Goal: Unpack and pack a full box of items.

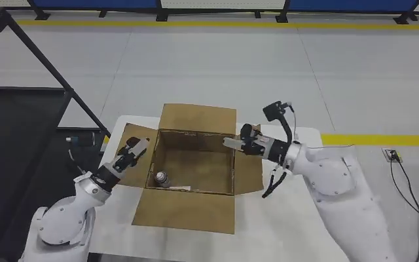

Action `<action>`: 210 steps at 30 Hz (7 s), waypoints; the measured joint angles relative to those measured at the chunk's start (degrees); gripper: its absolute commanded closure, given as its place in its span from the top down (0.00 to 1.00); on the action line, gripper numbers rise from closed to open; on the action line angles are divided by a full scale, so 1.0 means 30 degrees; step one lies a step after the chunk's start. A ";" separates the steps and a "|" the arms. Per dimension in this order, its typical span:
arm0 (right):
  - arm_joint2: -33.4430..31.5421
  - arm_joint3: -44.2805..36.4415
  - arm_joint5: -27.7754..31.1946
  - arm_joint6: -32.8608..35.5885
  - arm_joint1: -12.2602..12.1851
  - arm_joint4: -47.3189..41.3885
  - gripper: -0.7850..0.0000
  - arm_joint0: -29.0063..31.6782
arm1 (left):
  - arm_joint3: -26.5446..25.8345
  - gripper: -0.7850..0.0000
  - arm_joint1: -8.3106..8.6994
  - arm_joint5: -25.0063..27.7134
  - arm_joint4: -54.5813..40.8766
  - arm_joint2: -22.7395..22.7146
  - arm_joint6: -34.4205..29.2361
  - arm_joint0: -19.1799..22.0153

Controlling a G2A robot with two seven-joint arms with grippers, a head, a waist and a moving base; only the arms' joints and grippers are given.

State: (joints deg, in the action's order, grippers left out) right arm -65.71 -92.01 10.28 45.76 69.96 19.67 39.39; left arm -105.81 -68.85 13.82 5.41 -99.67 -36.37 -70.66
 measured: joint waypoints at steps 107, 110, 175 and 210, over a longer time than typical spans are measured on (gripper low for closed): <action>1.5934 1.9529 0.4827 -0.2739 0.9906 0.6131 1.00 -1.1184 | 0.8191 0.11 0.1774 -0.1411 -0.2111 -0.2192 -0.4435 0.1775; 1.5872 1.9380 0.4965 -0.2834 0.9877 0.6220 1.00 -1.0877 | 0.8326 0.00 0.1866 -0.1241 -0.2220 -0.2124 -0.4714 0.1812; 1.5417 2.4172 0.8879 -0.5216 1.3250 1.0974 0.08 -1.0173 | 0.7192 0.00 0.3252 -0.0106 -0.5148 -0.1553 -0.5903 -0.0757; 0.9809 0.9186 0.0419 0.3701 0.8790 1.4787 0.00 -0.6604 | 0.7319 1.00 0.3729 -0.1085 -0.5419 -0.1165 -0.4758 -0.0095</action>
State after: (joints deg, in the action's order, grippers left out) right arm -36.28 -64.45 11.53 56.86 96.33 64.03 19.58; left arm -83.85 -57.67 10.56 -10.85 -103.17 -50.64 -70.95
